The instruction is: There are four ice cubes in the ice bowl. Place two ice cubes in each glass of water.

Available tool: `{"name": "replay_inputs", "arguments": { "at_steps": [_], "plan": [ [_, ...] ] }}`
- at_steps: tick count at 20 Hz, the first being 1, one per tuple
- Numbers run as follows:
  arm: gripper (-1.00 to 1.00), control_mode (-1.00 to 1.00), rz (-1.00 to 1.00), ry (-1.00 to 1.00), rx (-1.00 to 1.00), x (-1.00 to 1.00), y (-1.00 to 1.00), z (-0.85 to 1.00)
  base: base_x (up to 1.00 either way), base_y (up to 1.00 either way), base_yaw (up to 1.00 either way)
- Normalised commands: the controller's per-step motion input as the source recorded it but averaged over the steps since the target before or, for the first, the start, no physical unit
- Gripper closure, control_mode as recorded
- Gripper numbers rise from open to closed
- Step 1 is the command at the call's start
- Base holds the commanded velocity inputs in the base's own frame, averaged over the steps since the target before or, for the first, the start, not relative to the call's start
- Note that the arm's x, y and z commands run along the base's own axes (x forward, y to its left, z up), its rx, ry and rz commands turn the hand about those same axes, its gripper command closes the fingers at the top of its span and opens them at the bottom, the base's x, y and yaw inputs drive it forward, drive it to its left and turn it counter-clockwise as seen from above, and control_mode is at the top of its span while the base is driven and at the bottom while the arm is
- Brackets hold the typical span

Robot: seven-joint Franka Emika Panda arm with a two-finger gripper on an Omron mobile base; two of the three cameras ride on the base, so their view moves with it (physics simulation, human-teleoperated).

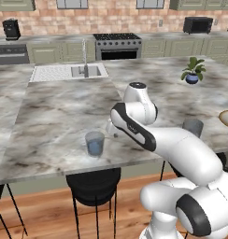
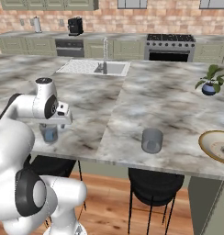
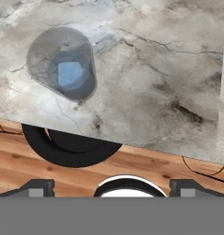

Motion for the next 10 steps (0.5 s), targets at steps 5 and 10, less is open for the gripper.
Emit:
{"name": "replay_inputs", "arguments": {
  "at_steps": [5,10],
  "plan": [
    [-1.0,-1.0,0.0,0.0,0.0,0.0,0.0,0.0,0.0,0.0,0.0],
    [-1.0,1.0,0.0,0.0,0.0,0.0,0.0,0.0,0.0,0.0,0.0]
  ]
}}
